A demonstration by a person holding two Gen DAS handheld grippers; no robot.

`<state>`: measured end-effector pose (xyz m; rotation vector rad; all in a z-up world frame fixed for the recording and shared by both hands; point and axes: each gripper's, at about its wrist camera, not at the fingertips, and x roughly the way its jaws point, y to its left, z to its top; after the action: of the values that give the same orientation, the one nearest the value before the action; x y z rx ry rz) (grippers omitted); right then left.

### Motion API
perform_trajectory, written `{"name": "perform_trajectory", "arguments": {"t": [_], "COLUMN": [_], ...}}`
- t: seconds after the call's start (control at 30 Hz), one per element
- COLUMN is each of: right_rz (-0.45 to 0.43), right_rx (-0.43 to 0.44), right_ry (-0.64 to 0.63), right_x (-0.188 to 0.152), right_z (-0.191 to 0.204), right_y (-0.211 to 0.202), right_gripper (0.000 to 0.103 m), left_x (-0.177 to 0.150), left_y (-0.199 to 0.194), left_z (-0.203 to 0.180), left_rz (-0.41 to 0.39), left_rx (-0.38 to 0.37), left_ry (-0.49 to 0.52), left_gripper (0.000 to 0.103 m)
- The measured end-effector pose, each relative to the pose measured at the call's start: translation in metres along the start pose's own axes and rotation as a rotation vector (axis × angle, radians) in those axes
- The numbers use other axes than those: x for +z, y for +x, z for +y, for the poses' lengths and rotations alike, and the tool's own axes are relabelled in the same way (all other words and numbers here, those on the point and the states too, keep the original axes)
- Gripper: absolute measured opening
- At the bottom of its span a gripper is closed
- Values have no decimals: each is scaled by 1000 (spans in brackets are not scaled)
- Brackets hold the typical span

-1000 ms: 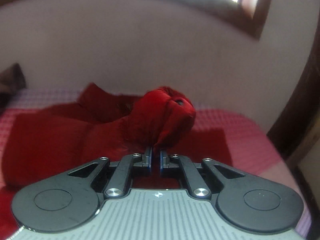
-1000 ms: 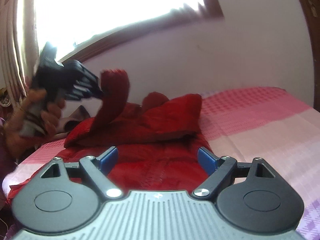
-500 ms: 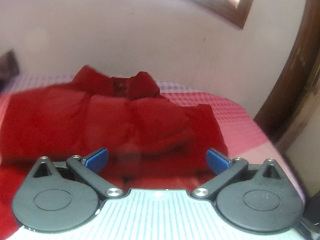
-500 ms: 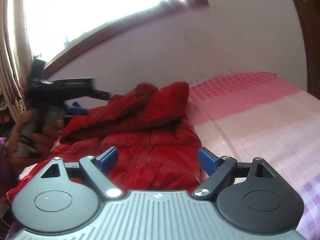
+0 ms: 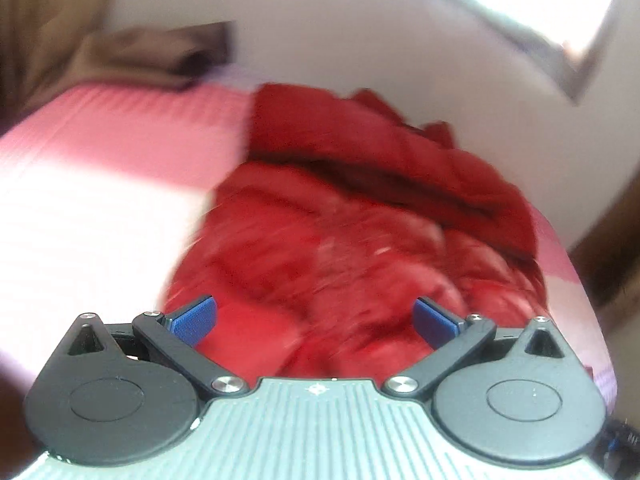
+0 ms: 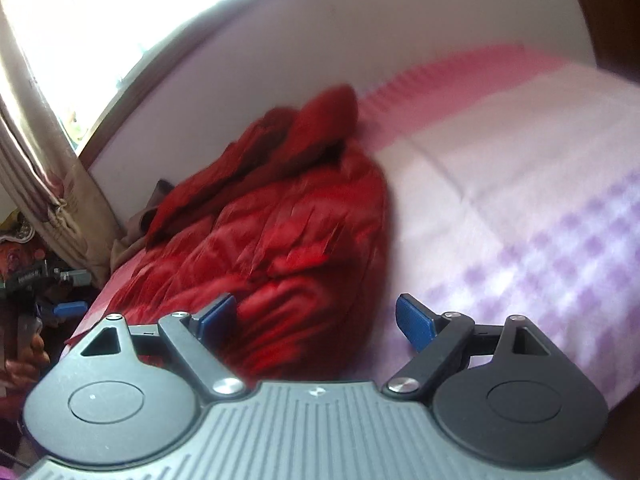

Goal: Fold large clothes

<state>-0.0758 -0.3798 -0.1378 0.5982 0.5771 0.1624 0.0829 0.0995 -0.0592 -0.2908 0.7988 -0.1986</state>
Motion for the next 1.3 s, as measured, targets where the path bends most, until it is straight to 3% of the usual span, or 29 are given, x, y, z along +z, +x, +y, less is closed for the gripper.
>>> {"name": "perform_trajectory", "arguments": {"t": [0.07,0.17,0.23,0.43,0.67,0.9,1.07,1.17,1.2,1.23,1.3], "right_rz": [4,-3,-5,2,-31,-38,-25,-20,-18,-10,2], "right_rx": [29,53,73,82,133,128,113,108,105,101,94], "right_ry": [20,30,36,46,118,152,155,114,90,68,50], "right_x": [-7,-14,-16,-15,-19,-19,-14,-12,-13,-14,-16], "right_z": [2,7,11,8,-3,-2,1,8,11,13,14], "right_y": [3,9,13,21,21,22,24,28,29,31,31], "right_gripper": [87,86,75,68,72,73,75,75,68,52,43], "left_x": [-9,-19,-24,-32,-42,-45,-46,-46,-46,-46,-45], "left_y": [-10,-13,-11,-4,4,8,11,10,8,7,3], "left_z": [14,23,26,26,18,15,21,31,34,35,40], "left_rz": [-8,-31,-28,-21,-22,-25,2,10,8,13,21], "left_rx": [41,134,162,160,178,188,126,59,37,12,-35], "left_ry": [-25,17,40,68,112,137,99,68,67,65,49], "left_gripper": [103,103,103,103,103,103,103,92,87,76,64]}}
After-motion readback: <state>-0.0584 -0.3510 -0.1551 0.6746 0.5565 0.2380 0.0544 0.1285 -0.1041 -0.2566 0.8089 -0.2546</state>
